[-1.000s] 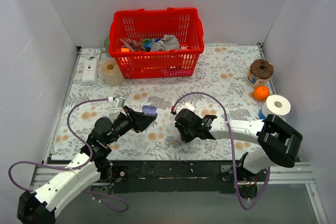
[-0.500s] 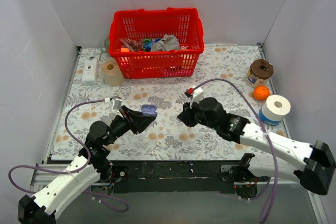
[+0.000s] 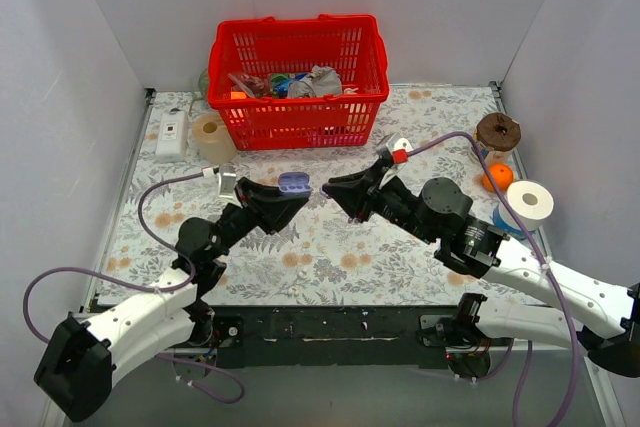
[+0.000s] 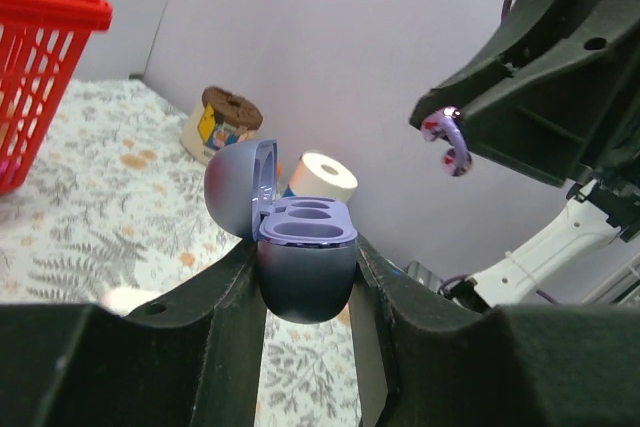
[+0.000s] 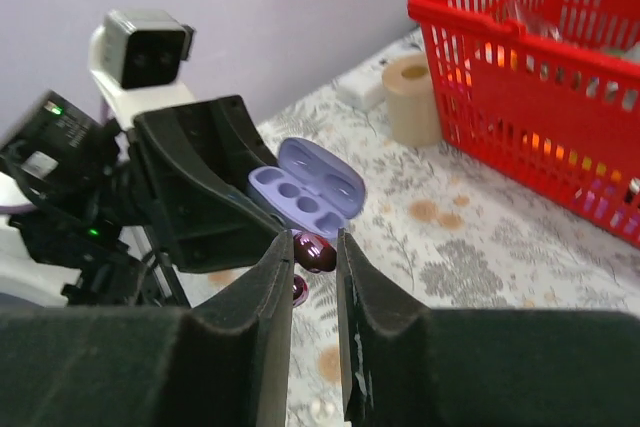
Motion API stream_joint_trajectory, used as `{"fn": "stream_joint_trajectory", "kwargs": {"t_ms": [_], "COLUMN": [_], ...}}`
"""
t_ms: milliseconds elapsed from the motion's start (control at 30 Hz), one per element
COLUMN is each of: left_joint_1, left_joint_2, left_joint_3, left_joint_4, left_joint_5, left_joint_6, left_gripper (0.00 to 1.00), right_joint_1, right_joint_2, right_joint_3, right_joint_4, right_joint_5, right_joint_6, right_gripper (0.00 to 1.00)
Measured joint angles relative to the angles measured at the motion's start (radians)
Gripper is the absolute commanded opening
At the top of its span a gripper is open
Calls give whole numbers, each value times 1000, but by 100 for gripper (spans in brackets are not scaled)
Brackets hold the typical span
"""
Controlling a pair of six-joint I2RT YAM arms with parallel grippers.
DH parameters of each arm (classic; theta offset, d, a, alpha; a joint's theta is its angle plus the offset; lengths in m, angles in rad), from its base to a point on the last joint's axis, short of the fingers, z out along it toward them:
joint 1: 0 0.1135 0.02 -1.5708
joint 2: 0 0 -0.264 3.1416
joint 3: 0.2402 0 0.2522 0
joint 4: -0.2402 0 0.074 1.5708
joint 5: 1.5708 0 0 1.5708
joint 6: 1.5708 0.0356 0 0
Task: Insert the wireless bluetooth earbuds into the charging case
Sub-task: Place the earbud in the charging case.
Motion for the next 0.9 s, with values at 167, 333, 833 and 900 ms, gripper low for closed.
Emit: {"fn": "stream_joint_trajectory", "kwargs": {"t_ms": [167, 333, 833, 900], "left_joint_1": [-4, -21, -188, -197], "left_joint_2": [123, 199, 285, 285], "left_joint_3": [101, 206, 301, 309], "left_joint_4": [123, 188, 224, 225], "left_joint_5": [-13, -46, -238, -250], "left_joint_6": [41, 102, 378, 400], "left_gripper": [0, 0, 0, 0], "right_joint_1": [47, 80, 114, 120], "right_joint_2": [19, 64, 181, 188], "right_joint_3": [21, 23, 23, 23], "right_joint_4": [139, 293, 666, 664], "right_joint_5": [62, 142, 359, 370], "right_joint_6": [-39, -94, -182, -185], "right_gripper": [1, 1, 1, 1]}}
